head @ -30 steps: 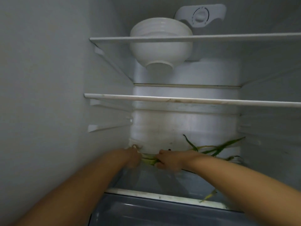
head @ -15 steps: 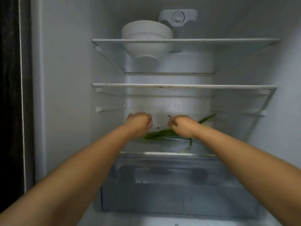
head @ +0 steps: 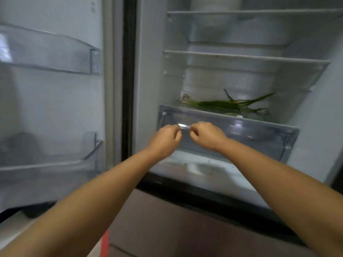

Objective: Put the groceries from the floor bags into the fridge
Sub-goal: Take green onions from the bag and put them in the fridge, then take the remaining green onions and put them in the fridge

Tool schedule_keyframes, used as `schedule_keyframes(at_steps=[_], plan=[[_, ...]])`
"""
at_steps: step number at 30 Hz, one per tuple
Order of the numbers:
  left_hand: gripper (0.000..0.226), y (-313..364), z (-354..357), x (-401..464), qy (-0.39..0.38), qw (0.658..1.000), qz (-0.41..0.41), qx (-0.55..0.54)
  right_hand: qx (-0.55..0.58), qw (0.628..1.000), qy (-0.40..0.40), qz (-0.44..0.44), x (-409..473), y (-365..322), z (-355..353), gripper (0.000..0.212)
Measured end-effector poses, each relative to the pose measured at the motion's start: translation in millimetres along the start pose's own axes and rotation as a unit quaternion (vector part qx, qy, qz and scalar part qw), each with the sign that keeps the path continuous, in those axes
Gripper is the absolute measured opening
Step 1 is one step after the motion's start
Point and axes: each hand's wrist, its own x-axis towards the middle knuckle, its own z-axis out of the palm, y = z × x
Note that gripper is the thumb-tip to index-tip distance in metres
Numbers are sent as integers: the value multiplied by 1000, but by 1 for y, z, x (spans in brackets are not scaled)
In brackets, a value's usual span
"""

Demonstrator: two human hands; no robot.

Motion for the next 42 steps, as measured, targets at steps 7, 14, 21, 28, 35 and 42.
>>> schedule_keyframes(at_steps=[7,14,21,28,35,42], plan=[[26,-39,-20,-188,-127,981,-144,7,46,990,-114,-72,-106,-101,62,27],[28,-96,-135,-373,-97,951,-290,44,97,962,-183,-179,-166,-283,108,27],[28,-157,-328,-595,-14,878,-463,119,181,902,-233,-315,-238,-588,139,31],[25,-201,-482,-754,43,776,-606,169,211,830,-284,-431,-293,-803,141,31],[22,-277,-545,-834,70,707,-687,150,183,793,-310,-492,-271,-933,182,30],[32,-382,-593,-856,90,653,-741,129,151,744,-371,-535,-224,-1046,246,32]])
